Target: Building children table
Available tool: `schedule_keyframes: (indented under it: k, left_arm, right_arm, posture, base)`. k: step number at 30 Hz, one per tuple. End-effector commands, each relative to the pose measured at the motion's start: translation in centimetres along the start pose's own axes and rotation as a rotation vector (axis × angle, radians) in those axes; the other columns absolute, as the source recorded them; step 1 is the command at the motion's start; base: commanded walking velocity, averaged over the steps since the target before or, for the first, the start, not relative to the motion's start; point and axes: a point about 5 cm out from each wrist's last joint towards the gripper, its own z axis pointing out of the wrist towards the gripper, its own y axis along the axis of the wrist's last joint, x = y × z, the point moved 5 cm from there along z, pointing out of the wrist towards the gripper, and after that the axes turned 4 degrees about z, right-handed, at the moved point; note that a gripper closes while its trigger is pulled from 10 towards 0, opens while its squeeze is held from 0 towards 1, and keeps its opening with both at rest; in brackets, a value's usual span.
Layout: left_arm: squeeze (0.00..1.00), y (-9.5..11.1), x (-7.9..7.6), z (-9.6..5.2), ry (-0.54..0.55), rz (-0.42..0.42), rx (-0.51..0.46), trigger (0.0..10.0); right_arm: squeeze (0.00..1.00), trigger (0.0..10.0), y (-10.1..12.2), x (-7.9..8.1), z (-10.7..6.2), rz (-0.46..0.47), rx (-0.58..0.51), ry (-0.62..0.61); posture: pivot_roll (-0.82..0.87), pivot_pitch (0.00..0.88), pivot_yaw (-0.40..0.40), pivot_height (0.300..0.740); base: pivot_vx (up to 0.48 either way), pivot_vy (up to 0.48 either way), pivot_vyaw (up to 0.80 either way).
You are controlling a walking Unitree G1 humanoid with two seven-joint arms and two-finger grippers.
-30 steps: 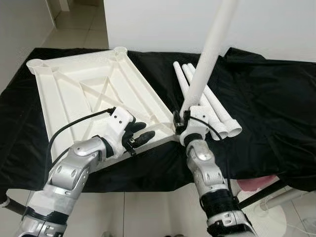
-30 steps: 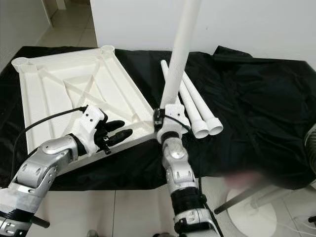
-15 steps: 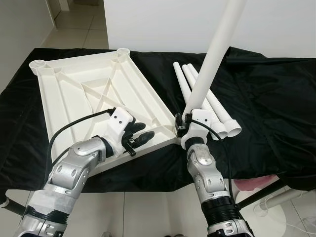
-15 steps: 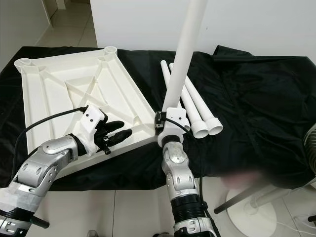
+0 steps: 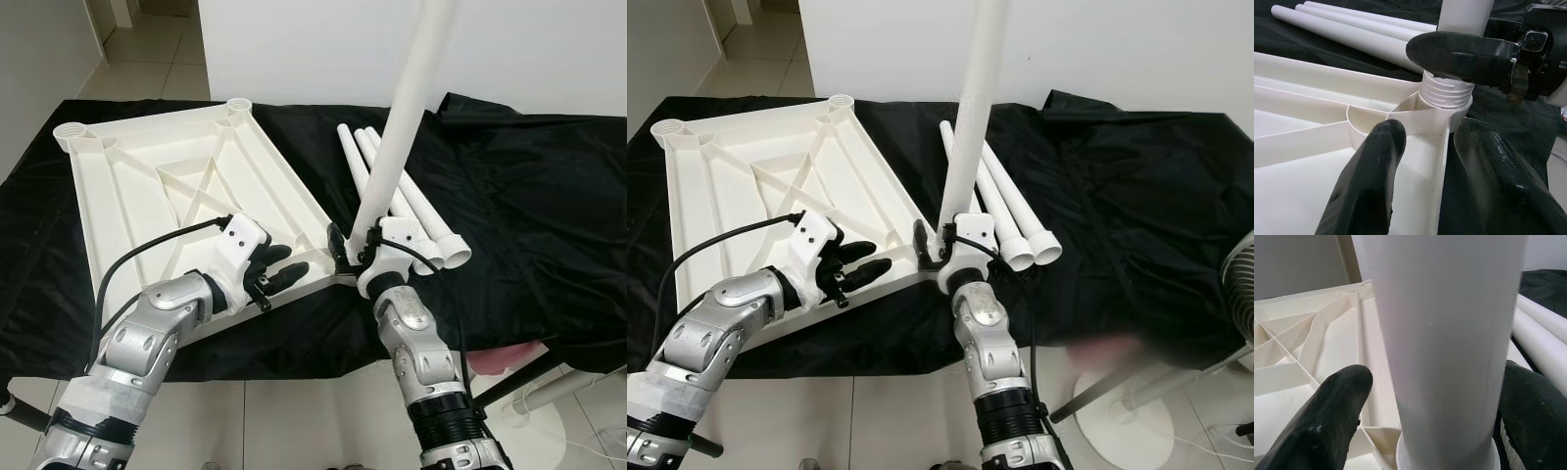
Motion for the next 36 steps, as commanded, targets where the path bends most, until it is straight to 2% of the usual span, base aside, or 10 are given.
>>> schedule_keyframes:
  k: [1,2,7,9,15,20,23,32,34,36]
  left_arm:
    - [0.0,0.4,-0.9,0.2,-0.079,0.013,-0.016,10.0]
    - [0.0,0.5,-0.9,0.2,-0.078,0.014,-0.018,10.0]
    - [0.0,0.6,-1.0,0.3,-0.077,0.011,-0.022,10.0]
    - [0.0,0.7,-1.1,0.6,-0.066,0.008,-0.035,10.0]
    - [0.0,1.0,-1.0,0.8,-0.05,0.013,-0.052,10.0]
    - [0.0,1.5,-1.8,1.4,-0.062,0.004,-0.081,10.0]
    - [0.0,1.4,-2.0,1.5,-0.064,0.0,-0.083,10.0]
    - [0.0,1.6,-2.6,2.0,-0.066,-0.014,-0.105,10.0]
    - [0.0,1.6,-3.4,2.3,-0.082,-0.01,-0.106,10.0]
    - [0.0,1.6,-3.4,2.3,-0.082,-0.01,-0.106,10.0]
  right_arm:
    - [0.39,10.0,-0.4,-0.3,0.0,0.01,0.016,-0.001]
    - [0.0,10.0,-0.5,-0.6,0.0,-0.004,0.024,0.018]
    - [0.0,10.0,-0.5,-1.0,0.1,-0.02,0.03,0.032]
    - [0.0,10.0,-0.4,-1.5,0.3,-0.064,0.023,0.086]
    - [0.0,10.0,-0.5,-1.6,0.1,-0.071,0.027,0.127]
    - [0.0,10.0,-0.6,-1.8,0.0,-0.115,0.025,0.225]
    - [0.0,10.0,-0.6,-1.9,0.0,-0.116,0.024,0.233]
    - [0.0,10.0,0.0,-1.9,1.0,-0.131,0.007,0.299]
    - [0.0,10.0,0.3,-1.4,1.8,-0.143,0.008,0.381]
    - [0.0,10.0,0.3,-1.4,1.8,-0.143,0.008,0.381]
  posture:
    - [-0.04,0.025,-0.048,0.74]
    - [-0.04,0.027,-0.049,0.74]
    - [-0.04,0.033,-0.05,0.74]
    - [-0.04,0.048,-0.04,0.74]
    - [-0.04,0.048,-0.039,0.74]
    - [-0.05,0.055,-0.035,0.74]
    - [-0.05,0.055,-0.035,0.74]
    - [-0.04,0.065,-0.032,0.74]
    - [-0.03,0.066,-0.033,0.74]
    - [-0.03,0.066,-0.033,0.74]
  base:
    - [0.0,0.0,0.0]
    - [0.0,0.0,0.0]
    - [0.0,0.0,0.0]
    - [0.0,0.0,0.0]
    - [0.0,0.0,0.0]
    - [0.0,0.0,0.0]
    - [0.0,0.0,0.0]
    - [0.0,0.0,0.0]
    - [0.0,0.0,0.0]
    - [0.0,0.0,0.0]
